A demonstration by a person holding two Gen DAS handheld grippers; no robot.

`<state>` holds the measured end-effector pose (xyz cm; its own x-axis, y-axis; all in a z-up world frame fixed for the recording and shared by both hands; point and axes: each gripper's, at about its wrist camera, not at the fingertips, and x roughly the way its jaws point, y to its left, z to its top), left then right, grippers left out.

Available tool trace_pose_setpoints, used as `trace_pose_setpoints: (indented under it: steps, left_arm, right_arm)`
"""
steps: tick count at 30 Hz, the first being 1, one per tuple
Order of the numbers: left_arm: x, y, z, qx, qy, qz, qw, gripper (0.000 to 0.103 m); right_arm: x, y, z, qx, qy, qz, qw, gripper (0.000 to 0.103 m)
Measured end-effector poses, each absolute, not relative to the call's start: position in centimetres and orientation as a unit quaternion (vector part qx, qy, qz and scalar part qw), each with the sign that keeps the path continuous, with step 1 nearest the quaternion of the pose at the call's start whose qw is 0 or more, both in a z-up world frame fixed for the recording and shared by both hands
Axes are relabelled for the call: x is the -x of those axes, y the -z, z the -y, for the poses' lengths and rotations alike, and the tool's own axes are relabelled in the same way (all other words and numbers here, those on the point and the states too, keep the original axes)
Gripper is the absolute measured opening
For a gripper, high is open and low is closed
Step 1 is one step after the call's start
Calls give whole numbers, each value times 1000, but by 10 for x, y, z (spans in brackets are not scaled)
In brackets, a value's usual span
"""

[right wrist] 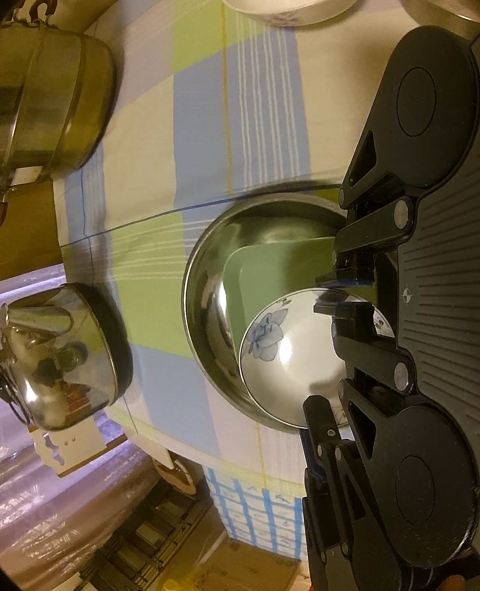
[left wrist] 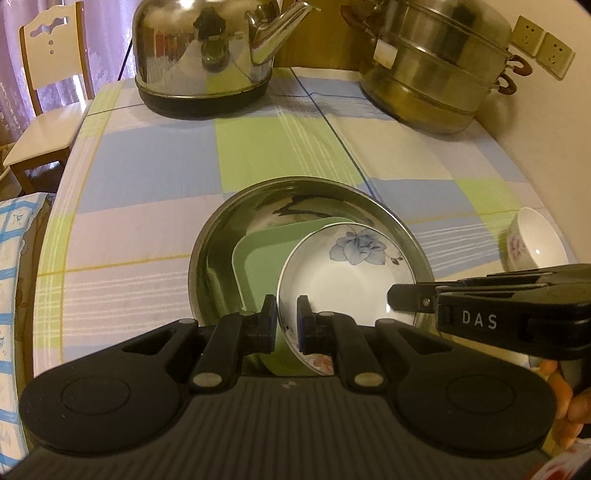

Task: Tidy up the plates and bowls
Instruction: 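Lift the floral saucer with both grippers and lower it onto the green plate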

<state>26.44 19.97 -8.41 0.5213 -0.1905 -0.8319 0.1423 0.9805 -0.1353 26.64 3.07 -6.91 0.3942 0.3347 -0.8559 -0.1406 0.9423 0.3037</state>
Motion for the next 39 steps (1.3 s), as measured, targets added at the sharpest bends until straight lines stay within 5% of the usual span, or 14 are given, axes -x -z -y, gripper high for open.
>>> trace_pose_setpoints:
  steps: [24,31,36,39]
  left_arm:
    - [-299,121,-195,26,80,-515,853,10]
    - [-300,119,-196,28,74,-506,859,18]
    - [-297,113,-199,30,74,-501,862,22]
    - [-295,110,-200,32,72,-498,864,25]
  right_arm:
    - [-294,106,-31,-99,-119,-553,819,7]
    - [-292,106,-32,-87,-113,-538,830,8]
    - [-290,101,-31,-86,-120,-530,835,12]
    - [-288,99,-29,-90,-120,-528,836,25]
